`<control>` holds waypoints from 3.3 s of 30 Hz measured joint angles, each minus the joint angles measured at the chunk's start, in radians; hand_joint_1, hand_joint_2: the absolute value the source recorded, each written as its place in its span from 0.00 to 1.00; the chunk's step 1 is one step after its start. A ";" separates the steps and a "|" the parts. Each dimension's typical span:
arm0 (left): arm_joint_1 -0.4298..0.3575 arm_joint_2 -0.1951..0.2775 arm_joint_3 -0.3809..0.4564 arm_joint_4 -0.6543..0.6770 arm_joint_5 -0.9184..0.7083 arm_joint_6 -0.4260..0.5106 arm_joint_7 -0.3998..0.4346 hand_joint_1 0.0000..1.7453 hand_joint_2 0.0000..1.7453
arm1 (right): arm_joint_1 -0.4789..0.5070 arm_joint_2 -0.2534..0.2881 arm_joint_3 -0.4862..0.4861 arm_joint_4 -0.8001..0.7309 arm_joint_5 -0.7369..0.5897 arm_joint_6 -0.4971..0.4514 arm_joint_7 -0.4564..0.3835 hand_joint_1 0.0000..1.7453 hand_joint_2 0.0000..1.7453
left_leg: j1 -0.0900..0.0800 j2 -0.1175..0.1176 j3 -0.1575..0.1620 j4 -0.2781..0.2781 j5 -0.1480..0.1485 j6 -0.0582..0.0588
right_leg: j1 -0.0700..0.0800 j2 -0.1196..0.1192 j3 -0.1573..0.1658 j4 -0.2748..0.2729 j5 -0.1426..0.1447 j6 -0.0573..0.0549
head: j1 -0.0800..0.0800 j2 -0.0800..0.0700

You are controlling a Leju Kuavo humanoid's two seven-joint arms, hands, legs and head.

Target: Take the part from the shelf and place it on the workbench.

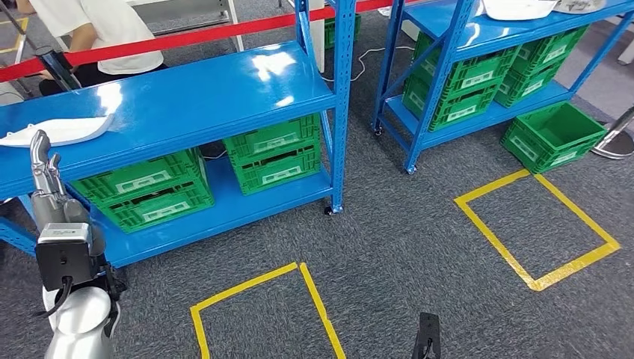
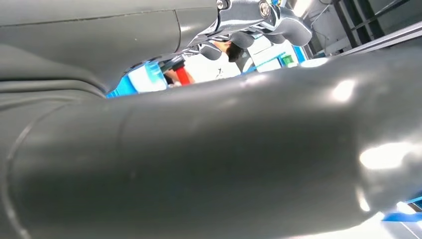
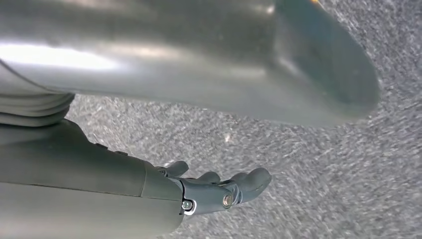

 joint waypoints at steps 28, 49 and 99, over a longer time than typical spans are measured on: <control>-0.027 0.004 0.002 0.034 0.023 0.010 -0.036 0.00 0.00 | -0.001 -0.003 0.004 0.000 -0.003 0.075 -0.024 0.00 0.00 | -0.011 0.027 0.010 -0.035 0.029 0.023 | 0.013 -0.015 -0.006 -0.002 0.005 0.010 | 0.003 0.000; -0.039 0.002 0.001 0.045 0.002 0.009 -0.033 0.00 0.00 | -0.003 -0.004 0.006 0.000 0.002 0.068 -0.026 0.00 0.00 | -0.001 0.045 0.002 -0.054 0.060 0.054 | 0.005 -0.019 -0.068 0.211 -0.129 0.041 | -0.002 0.000; -0.079 -0.017 -0.007 0.125 0.010 -0.003 -0.045 0.00 0.00 | -0.002 0.007 -0.004 0.001 -0.021 -0.003 -0.082 0.00 0.00 | -0.002 0.050 -0.104 0.143 -0.025 -0.001 | 0.013 -0.007 0.067 -0.012 -0.037 -0.018 | -0.010 0.000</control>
